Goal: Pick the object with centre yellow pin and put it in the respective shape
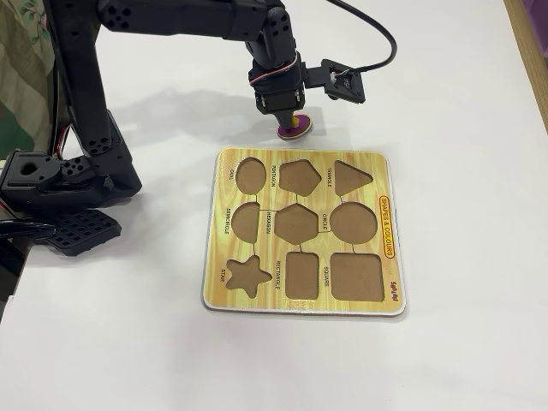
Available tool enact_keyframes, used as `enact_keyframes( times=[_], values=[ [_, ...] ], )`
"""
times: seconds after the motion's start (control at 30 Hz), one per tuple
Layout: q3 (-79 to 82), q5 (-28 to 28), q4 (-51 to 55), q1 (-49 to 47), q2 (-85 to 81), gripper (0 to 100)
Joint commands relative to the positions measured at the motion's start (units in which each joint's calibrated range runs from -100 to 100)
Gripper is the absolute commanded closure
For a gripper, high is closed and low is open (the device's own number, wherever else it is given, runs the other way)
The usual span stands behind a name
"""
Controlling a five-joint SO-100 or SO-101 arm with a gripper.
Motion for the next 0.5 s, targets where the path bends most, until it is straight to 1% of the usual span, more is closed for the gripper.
enact_keyframes(
  times=[0.0,0.13,0.27,0.47],
  values=[
    [-0.45,0.29,-0.29,0.18,-5.42,96],
    [-0.36,0.29,0.14,0.47,-6.50,96],
    [-0.36,0.29,-0.38,0.18,-6.50,93],
    [-0.36,0.23,-0.64,0.18,-6.42,93]
  ],
)
